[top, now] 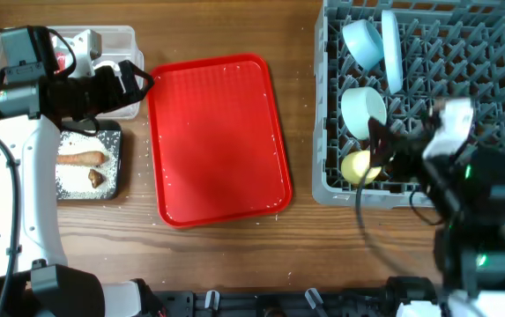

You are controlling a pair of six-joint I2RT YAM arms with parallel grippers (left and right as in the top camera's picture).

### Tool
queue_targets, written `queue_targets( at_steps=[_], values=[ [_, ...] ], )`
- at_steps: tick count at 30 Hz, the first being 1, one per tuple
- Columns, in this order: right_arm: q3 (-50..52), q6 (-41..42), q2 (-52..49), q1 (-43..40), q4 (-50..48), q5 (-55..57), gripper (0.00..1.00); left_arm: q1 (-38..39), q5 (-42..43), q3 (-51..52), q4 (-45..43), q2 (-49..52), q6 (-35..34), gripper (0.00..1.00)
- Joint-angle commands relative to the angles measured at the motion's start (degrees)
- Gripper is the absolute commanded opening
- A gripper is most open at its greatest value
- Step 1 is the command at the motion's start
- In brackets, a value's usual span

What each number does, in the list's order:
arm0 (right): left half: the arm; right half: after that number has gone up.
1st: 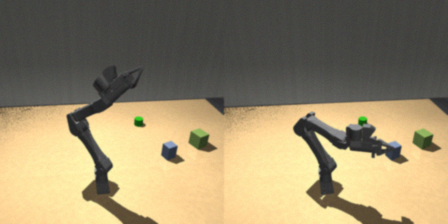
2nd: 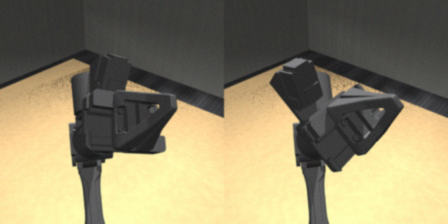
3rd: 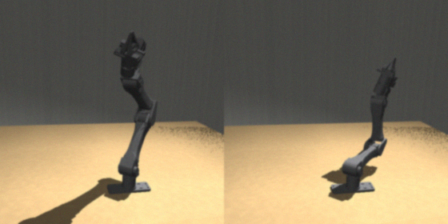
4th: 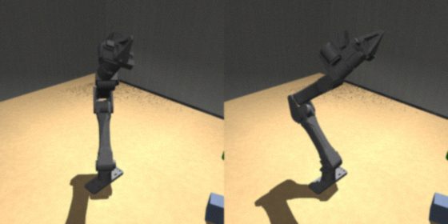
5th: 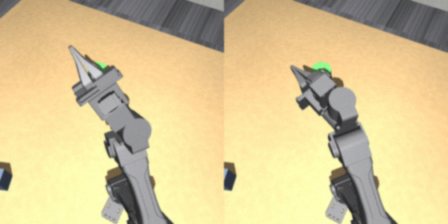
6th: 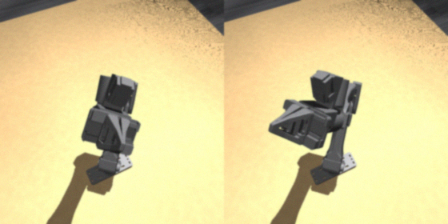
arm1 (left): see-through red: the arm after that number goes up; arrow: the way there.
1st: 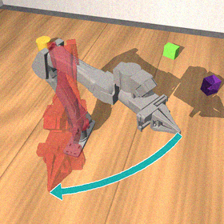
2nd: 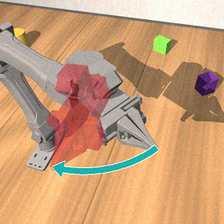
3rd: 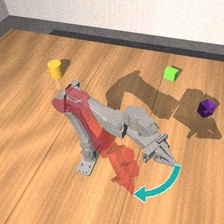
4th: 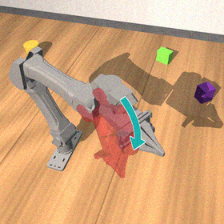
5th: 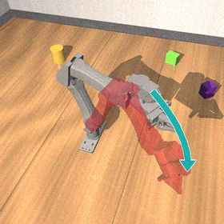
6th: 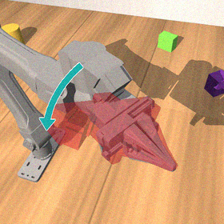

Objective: Sort waste into correct bins and load items into the dishwasher rack

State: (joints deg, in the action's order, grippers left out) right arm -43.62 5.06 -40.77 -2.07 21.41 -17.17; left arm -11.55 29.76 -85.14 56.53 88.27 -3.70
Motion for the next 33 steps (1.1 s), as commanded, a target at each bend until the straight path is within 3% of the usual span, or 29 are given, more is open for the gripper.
queue_targets(
  at_steps=[1,7,14,17,20,33],
  values=[
    [16.0,-2.1,16.0,0.0,-8.3,3.3,1.0,-0.3,0.1,-0.4,-0.1,0.0,0.3,1.0],
    [32.9,-1.4,34.6,0.0,-16.5,4.4,1.0,-0.3,0.1,-0.4,-0.1,0.0,0.3,1.0],
    [43.2,0.3,40.6,0.0,-31.2,4.0,1.0,-0.3,0.1,-0.4,-0.1,0.0,0.3,1.0],
    [43.3,1.0,40.6,0.4,-29.9,4.2,1.0,-0.3,0.1,-0.4,-0.1,0.0,0.3,1.0],
    [43.3,1.1,40.6,0.4,-22.4,4.3,1.0,-0.3,0.1,-0.4,-0.1,0.0,0.3,1.0],
    [43.3,1.1,40.5,0.4,-22.4,4.3,1.0,-0.3,0.1,-0.4,-0.1,0.0,0.3,1.0]
  ],
)
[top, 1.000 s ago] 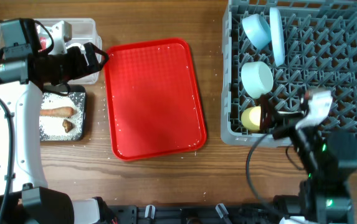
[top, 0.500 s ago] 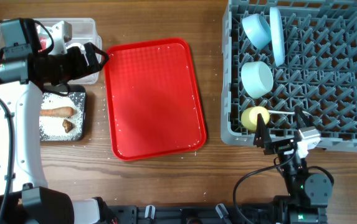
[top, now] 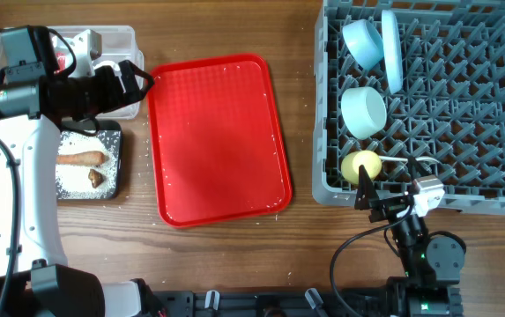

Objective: Sort waste into correct bins and load items into the dishwasher rack

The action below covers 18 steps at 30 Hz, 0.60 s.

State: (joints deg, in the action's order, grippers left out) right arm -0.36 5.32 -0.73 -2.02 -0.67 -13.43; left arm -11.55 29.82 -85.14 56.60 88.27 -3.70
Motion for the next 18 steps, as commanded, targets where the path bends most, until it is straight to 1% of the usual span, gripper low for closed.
queue_targets(
  at_steps=[1,4,6,7,8,9,10,11,13,14,15,17,18],
  values=[
    [0.1,0.8,0.5,0.3,-0.3,0.5,1.0,-0.3,0.1,-0.4,-0.2,0.0,0.3,1.0],
    [0.1,0.8,0.5,0.3,-0.3,0.5,1.0,-0.3,0.0,-0.4,-0.2,0.0,0.3,1.0],
    [0.1,0.8,0.5,0.3,-0.3,0.5,1.0,-0.3,-1.4,-0.3,-0.1,0.0,0.9,1.0],
    [0.1,0.8,0.5,0.3,-0.3,0.5,1.0,0.5,-0.7,0.2,-0.6,0.1,3.6,1.0],
    [0.1,0.8,0.5,0.3,-0.3,0.5,1.0,2.3,0.3,1.1,-2.6,0.1,9.7,1.0],
    [0.1,0.8,0.5,0.3,-0.3,0.5,1.0,4.1,0.6,2.9,-6.6,0.0,12.5,1.0],
    [0.1,0.9,0.5,0.3,-0.3,0.5,1.0,5.7,0.5,4.9,-11.1,-0.7,12.9,1.0],
    [0.1,0.8,0.5,0.3,-0.3,0.5,1.0,7.5,0.5,7.7,-17.4,-1.5,12.9,1.0],
    [0.1,0.8,0.5,0.3,-0.3,0.5,1.0,10.7,0.3,16.6,-33.3,-5.2,12.0,1.0],
    [0.1,0.8,0.5,0.3,-0.3,0.5,1.0,11.5,-0.2,22.6,-42.2,-8.1,9.4,1.0],
    [0.1,0.8,0.5,0.3,-0.3,0.5,1.0,11.6,-2.3,29.1,-50.6,-11.3,5.2,1.0],
    [0.1,0.8,0.5,0.3,-0.3,0.5,1.0,11.6,-9.9,44.0,-64.0,-19.6,-1.4,1.0],
    [0.1,0.8,0.5,0.3,-0.3,0.5,1.0,11.6,-12.2,49.0,-66.9,-23.0,-1.6,1.0]
  ],
)
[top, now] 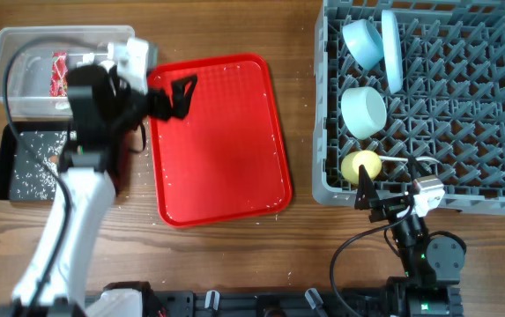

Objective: Sort waste into correct bins and load items into the dishwasher rack

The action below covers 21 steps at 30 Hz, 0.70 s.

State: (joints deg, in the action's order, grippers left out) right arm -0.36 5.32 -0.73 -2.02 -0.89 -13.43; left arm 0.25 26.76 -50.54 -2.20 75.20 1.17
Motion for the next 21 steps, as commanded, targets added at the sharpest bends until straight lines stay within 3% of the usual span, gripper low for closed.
queue_targets(
  at_steps=[1,5,9,16,21],
  values=[
    [0.1,0.9,0.5,0.3,-0.1,0.5,1.0,-0.2,-11.1,18.9,-10.1,-13.4,-6.4,1.0],
    [0.1,0.8,0.5,0.3,-0.1,0.5,1.0,-0.2,-16.7,33.5,-13.2,-28.9,-6.4,1.0],
    [0.1,0.9,0.5,0.3,-0.1,0.5,1.0,-0.2,-19.5,40.6,-13.2,-41.6,-6.4,1.0],
    [0.1,0.8,0.5,0.3,-0.1,0.5,1.0,-0.2,-21.8,50.1,-13.0,-58.8,-6.4,1.0],
    [0.1,0.9,0.5,0.3,-0.1,0.5,1.0,-1.7,-21.9,50.2,-4.7,-66.5,-6.4,1.0]
  ],
)
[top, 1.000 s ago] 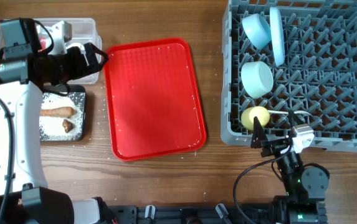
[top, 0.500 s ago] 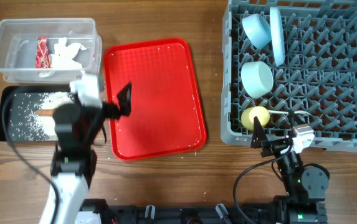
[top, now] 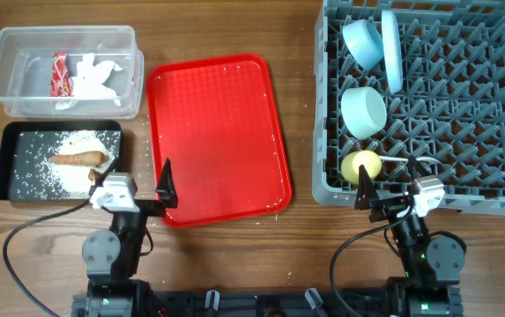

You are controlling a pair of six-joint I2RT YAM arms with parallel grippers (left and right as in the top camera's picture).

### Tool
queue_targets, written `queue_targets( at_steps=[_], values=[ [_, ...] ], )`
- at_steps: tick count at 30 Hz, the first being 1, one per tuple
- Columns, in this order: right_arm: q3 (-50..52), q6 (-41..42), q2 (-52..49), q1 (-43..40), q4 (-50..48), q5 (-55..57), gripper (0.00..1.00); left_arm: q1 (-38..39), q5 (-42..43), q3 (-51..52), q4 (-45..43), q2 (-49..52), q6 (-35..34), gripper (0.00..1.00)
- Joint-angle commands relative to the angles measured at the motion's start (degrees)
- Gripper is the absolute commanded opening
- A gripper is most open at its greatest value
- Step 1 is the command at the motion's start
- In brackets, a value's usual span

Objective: Sort waste into correct bins and load items into the dishwasher rack

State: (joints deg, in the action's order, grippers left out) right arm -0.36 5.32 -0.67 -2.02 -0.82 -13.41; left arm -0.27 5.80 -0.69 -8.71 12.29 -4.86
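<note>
The red tray [top: 217, 136] lies bare except for crumbs. A clear bin [top: 5, 84] at the far left holds a red wrapper and crumpled white paper. In front of it a black bin [top: 14, 172] holds a carrot-like scrap and crumbs. The grey dish rack [top: 446, 97] carries a blue bowl [top: 362, 42], a blue plate [top: 391, 48], a pale cup [top: 363, 110], a yellow cup [top: 362, 165] and a white utensil [top: 406, 162]. My left gripper [top: 164, 187] sits folded back at the tray's front left corner. The right gripper [top: 362, 189] is folded by the rack's front edge. Neither holds anything visible.
Bare wooden table shows between the tray and the rack, and along the front edge beside both arm bases. Cables trail from each arm near the front edge.
My left arm was over the tray's far left corner, partly covering the bins. It is now folded back at the front edge, and both bins show in full. The right arm has not moved.
First my left gripper was at the clear bin and my right gripper was by the yellow cup in the rack. Then the right arm was folded at the front edge. Later the left arm hung over the tray's corner, and now it is folded back too.
</note>
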Motion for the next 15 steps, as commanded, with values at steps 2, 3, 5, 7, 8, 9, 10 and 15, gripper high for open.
queue_targets(
  at_steps=[2,3,5,7,8,9,10,15],
  values=[
    [0.1,0.9,0.4,0.3,-0.2,0.5,1.0,-1.9,-0.9,0.4,4.8,-5.7,-0.3,1.0],
    [0.1,0.8,0.4,0.3,-0.2,0.5,1.0,-2.2,-0.6,0.4,6.4,-6.9,-0.3,1.0],
    [0.1,0.8,0.4,0.3,-0.2,0.5,1.0,-2.8,0.0,0.4,10.9,-9.7,-0.3,1.0],
    [0.1,0.8,0.4,0.3,-0.2,0.5,1.0,-3.0,0.4,0.4,12.5,-12.2,-0.4,1.0],
    [0.1,0.9,0.4,0.3,-0.2,0.5,1.0,-3.0,0.6,0.4,12.8,-12.1,-0.4,1.0],
    [0.1,0.8,0.4,0.3,-0.2,0.5,0.99,-3.0,0.6,0.4,12.7,-12.2,-0.4,1.0],
    [0.1,0.8,0.4,0.3,-0.2,0.5,1.0,-3.0,0.6,0.4,12.6,-12.2,-0.4,1.0],
    [0.1,0.8,0.4,0.3,-0.2,0.5,1.0,-3.0,0.5,0.4,12.6,-12.1,-0.3,1.0]
  ],
)
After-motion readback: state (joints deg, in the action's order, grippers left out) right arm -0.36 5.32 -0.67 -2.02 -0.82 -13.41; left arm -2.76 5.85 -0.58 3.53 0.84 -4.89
